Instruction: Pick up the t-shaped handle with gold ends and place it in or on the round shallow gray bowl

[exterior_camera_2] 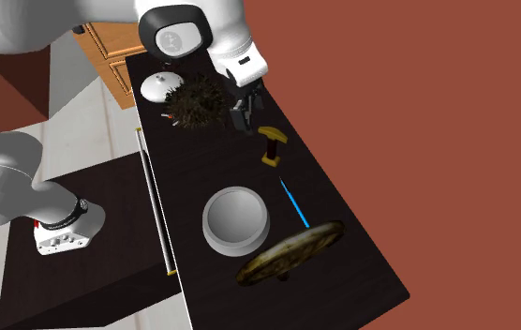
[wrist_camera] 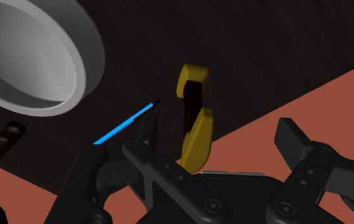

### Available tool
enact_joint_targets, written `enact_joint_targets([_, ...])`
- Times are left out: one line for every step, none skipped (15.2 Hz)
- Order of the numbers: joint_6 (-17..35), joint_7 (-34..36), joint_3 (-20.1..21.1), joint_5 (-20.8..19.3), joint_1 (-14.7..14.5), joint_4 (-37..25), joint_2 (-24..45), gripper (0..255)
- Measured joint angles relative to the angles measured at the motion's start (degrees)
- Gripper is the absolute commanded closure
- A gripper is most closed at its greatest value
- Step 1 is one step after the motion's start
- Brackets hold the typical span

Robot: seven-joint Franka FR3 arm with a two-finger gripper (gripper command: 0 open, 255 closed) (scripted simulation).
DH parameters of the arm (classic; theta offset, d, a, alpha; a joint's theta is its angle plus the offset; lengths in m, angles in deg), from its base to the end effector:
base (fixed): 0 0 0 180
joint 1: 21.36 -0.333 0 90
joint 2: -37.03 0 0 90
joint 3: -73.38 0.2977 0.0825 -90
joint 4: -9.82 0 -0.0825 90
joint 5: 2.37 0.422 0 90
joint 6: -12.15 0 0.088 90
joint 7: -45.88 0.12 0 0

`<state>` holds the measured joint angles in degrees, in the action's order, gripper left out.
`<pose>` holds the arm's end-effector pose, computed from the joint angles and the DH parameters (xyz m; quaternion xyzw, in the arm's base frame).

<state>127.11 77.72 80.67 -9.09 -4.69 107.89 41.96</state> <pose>0.6381 -0.1162 0.5096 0.9360 -0.3325 0.1122 0.0287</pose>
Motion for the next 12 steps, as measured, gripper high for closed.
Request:
enact_joint_targets([-1.3, 2.3, -0.2, -1.6, -0.1, -2.1, 1.7, 0])
enact_joint_targets([-1.8, 3.4, -0.4, -2.4, -0.1, -3.2, 2.7, 0])
enact_joint_targets([-1.8, 4.3, -0.5, -2.9, -0.3, -3.5, 3.3, 0])
enact_joint_targets([-1.5, 4.6, -0.5, -3.2, -0.3, -3.7, 3.9, 0])
enact_joint_targets([-1.0, 4.8, -0.6, -3.3, -0.3, -3.4, 4.3, 0])
enact_joint_targets([-0.4, 4.9, -0.7, -3.5, -0.2, -3.3, 4.7, 0])
enact_joint_targets([0.3, 5.0, -0.7, -3.5, -0.2, -2.7, 4.8, 0])
enact_joint_targets([1.2, 4.9, -0.8, -3.6, -0.1, -2.2, 5.2, 0])
enact_joint_targets([1.6, 5.1, -0.8, -3.7, -0.1, -1.8, 5.2, 0])
enact_joint_targets([1.8, 5.1, -0.9, -3.7, -0.1, -1.6, 5.3, 0])
enact_joint_targets([1.9, 5.1, -0.9, -3.7, -0.1, -1.6, 5.4, 0])
enact_joint_targets([2.0, 5.1, -0.9, -3.7, -0.1, -1.6, 5.4, 0])
